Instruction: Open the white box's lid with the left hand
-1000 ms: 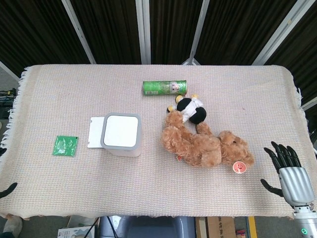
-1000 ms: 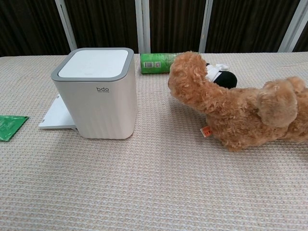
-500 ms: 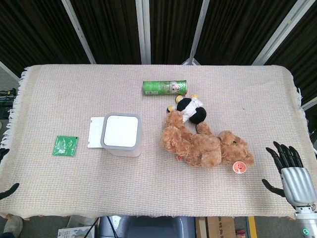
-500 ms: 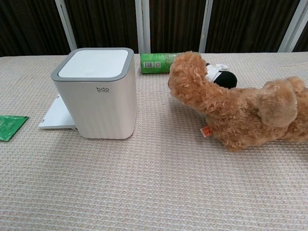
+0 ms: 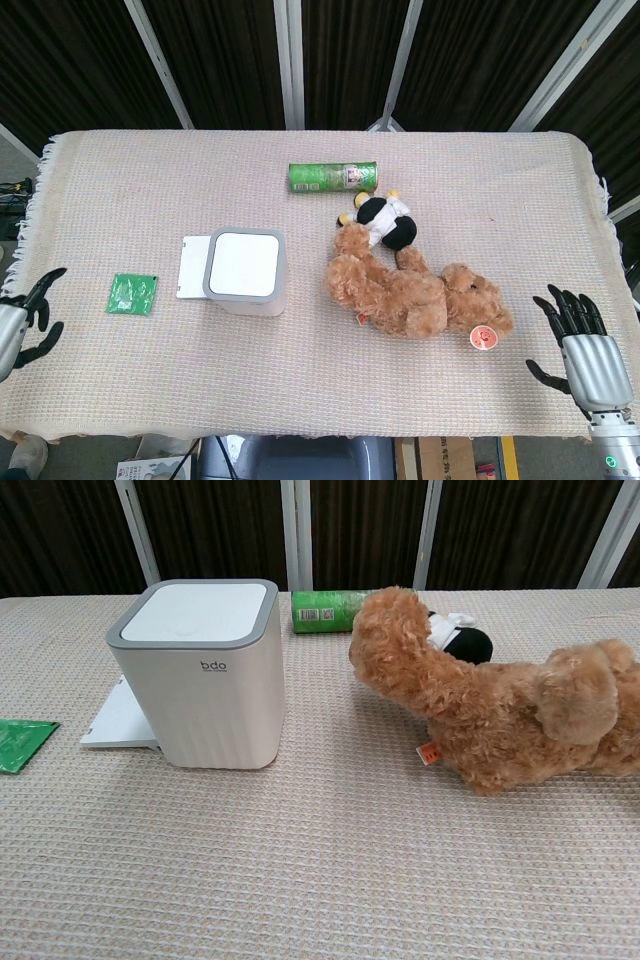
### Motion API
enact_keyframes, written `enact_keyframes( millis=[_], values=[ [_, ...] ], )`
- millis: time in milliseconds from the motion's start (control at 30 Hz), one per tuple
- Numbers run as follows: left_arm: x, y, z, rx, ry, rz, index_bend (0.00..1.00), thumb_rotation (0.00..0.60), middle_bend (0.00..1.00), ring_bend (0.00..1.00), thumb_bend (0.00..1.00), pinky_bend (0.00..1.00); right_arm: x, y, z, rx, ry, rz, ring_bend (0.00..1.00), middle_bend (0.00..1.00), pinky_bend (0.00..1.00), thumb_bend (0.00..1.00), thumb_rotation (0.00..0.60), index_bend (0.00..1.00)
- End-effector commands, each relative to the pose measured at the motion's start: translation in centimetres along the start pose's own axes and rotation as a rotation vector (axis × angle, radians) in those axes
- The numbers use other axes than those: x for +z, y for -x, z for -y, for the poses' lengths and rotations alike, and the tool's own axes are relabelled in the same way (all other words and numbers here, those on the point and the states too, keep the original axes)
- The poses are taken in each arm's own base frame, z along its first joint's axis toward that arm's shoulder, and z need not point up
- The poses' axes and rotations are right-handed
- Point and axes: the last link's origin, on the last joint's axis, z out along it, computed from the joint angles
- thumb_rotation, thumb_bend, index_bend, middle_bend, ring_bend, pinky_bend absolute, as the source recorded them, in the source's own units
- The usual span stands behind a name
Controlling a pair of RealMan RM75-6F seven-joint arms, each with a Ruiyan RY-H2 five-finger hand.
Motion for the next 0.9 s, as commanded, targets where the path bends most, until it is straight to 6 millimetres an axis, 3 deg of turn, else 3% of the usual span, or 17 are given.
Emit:
enact_keyframes(
  millis=[33,200,400,900],
  values=[
    [4.5,-1.4,-0.6,0.066,0.048,-0.013,0.14,0.600,0.78,0.75,0.67,0.74,0.1,0.3,0.1,-0.006,0.001,0.009,0.00,0.04,0.00,0.19,0.600,0.15],
    [7.5,-1.5,-2.3,0.069,0.086,0.042,0.14,0.600,0.79,0.75,0.68,0.74,0.3,0.6,0.2,-0.013,0.006,0.021,0.00,0.04,0.00,0.19,0.600,0.15],
    [9.3,-1.2,-4.8,0.066,0.166,0.105,0.19,0.600,0.79,0.75,0.68,0.74,0.4,0.6,0.2,-0.016,0.011,0.019,0.00,0.04,0.00,0.19,0.600,0.15],
    [9.2,0.0,-10.6,0.048,0.341,0.210,0.24,0.600,0.80,0.75,0.71,0.74,0.4,0.5,-0.1,-0.014,0.020,0.014,0.00,0.04,0.00,0.19,0.600,0.15]
  ],
)
